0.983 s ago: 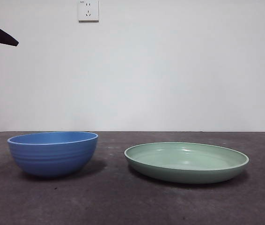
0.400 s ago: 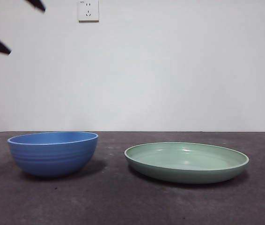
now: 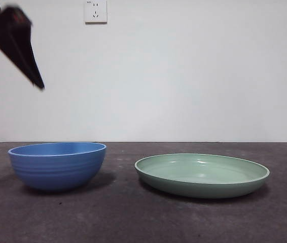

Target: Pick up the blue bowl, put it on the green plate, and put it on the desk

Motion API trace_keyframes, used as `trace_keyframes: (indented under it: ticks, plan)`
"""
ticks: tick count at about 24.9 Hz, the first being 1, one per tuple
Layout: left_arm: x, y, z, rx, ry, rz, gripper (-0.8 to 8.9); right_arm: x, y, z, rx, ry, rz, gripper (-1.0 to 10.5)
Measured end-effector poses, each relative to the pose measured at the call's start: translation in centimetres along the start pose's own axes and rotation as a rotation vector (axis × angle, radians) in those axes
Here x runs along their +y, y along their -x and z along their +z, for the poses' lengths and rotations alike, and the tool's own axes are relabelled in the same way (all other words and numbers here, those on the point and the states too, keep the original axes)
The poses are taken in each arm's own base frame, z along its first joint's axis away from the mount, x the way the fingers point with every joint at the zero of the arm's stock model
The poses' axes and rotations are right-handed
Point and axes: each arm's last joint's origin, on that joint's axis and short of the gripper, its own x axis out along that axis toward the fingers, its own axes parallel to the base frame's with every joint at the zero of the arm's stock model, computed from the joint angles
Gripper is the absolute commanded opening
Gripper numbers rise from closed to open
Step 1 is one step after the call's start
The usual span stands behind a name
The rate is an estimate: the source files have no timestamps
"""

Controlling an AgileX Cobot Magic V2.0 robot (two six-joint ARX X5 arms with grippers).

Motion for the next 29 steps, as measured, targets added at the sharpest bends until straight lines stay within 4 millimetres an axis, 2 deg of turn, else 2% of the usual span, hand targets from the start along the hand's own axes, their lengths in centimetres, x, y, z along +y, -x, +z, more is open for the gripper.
trace_keyframes:
  ticks: [5,11,17,24,26,29]
  plan:
    - [1.7,-3.2,0.3,0.094,0.048,0.075,6.21,0.0,0.0,0.0,0.000,0.000,0.000,5.9]
    - [3.3,-5.8,0.3,0.155,0.075,0.154,6.21,0.0,0.0,0.0,0.000,0.000,0.000,5.9]
    - [3.1,-7.5,0.0,0.214,0.065,0.148,5.55,0.0,0.0,0.0,0.000,0.000,0.000,5.9]
    - [2.4,-7.9,-0.2,0.219,0.032,0.160,1.29,0.0,0.0,0.0,0.000,0.000,0.000,5.9]
    - [2.4,-7.9,-0.1,0.218,0.032,0.160,0.60,0.0,0.0,0.0,0.000,0.000,0.000,5.9]
    - [2.3,-7.9,0.0,0.204,0.024,0.167,0.21,0.0,0.0,0.0,0.000,0.000,0.000,5.9]
